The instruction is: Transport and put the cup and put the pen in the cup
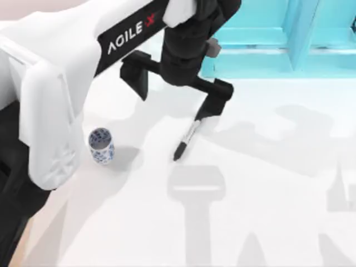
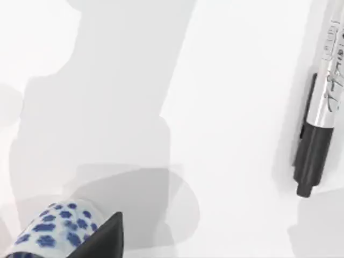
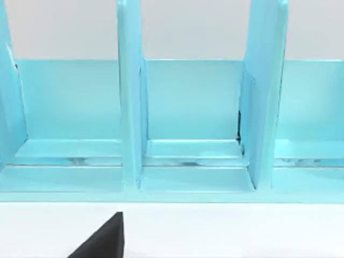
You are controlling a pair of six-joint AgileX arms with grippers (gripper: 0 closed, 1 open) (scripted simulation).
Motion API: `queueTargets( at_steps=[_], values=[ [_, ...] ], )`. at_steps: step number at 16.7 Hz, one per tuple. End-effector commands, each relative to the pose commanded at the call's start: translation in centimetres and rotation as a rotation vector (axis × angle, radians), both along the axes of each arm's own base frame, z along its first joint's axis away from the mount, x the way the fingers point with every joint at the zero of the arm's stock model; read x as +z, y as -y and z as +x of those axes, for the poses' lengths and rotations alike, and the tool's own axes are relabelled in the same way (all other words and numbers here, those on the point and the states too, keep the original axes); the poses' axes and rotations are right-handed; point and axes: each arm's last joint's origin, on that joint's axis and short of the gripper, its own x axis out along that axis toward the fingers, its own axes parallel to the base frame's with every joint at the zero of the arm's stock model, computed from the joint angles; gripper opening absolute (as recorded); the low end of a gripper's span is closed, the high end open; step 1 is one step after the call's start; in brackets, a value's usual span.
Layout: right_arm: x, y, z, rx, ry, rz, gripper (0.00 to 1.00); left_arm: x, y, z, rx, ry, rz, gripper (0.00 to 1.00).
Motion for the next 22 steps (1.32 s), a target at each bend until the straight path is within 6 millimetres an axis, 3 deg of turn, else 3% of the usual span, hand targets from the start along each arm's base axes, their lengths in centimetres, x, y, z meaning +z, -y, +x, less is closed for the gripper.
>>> queueTargets(
  at_steps=[2, 4, 9, 18, 22],
  values=[
    [0.0, 0.0, 0.0, 0.000, 0.000, 0.000, 1.00, -2.2, 3.1, -0.7, -0.077, 0.037, 0.020, 1.00],
    [0.0, 0.0, 0.0, 0.000, 0.000, 0.000, 1.00, -3.0, 4.2, -1.0, -0.105, 0.055, 0.027, 1.00],
    [0.0, 0.0, 0.0, 0.000, 0.000, 0.000, 1.00, -3.5, 4.1, -0.8, -0.102, 0.051, 0.028, 1.00],
    [0.0, 0.0, 0.0, 0.000, 0.000, 0.000, 1.00, -11.8, 3.0, 0.7, -0.105, 0.056, 0.026, 1.00],
    [0.0, 0.0, 0.0, 0.000, 0.000, 0.000, 1.00, -12.7, 2.8, 0.8, -0.105, 0.055, 0.027, 1.00]
  ],
)
